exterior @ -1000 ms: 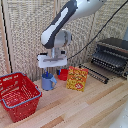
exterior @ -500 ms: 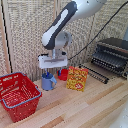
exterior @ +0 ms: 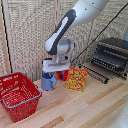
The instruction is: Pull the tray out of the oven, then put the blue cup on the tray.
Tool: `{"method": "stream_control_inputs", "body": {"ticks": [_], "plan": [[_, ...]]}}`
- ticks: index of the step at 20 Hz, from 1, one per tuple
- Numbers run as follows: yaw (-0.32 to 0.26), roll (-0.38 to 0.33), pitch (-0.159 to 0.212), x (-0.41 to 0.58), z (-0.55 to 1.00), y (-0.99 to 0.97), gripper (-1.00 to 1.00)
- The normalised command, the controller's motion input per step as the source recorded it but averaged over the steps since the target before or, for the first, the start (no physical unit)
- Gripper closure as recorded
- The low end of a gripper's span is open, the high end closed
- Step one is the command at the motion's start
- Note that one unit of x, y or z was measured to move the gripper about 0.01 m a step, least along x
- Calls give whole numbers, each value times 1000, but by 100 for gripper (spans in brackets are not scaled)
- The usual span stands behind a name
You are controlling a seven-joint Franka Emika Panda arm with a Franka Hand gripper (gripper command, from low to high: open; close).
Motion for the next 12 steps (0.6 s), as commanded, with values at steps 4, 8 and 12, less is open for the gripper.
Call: {"method": "stream_control_inputs", "body": {"ticks": [4, 8, 12], "plan": [[0, 0, -6, 0, 0, 0, 100], [0, 0, 0, 17, -4, 6, 100], [0, 0, 7, 34, 0, 44, 100]]}}
